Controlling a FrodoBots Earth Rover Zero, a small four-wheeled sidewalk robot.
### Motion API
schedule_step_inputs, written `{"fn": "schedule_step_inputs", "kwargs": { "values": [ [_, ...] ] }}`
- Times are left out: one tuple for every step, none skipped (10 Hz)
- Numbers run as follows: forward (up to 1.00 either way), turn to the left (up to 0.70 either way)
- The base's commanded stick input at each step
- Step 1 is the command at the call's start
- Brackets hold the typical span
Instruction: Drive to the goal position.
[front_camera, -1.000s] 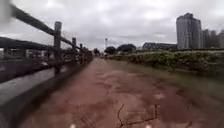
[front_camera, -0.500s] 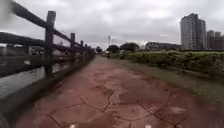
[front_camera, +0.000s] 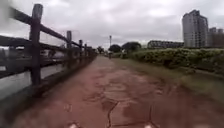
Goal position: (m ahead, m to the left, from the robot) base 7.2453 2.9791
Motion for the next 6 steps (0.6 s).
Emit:
{"fn": "schedule_step_inputs", "kwargs": {
  "values": [
    [0.85,0.01],
    [0.85,-0.06],
    [0.85,-0.19],
    [0.85,-0.28],
    [0.85,-0.33],
    [0.85,-0.33]
  ]
}}
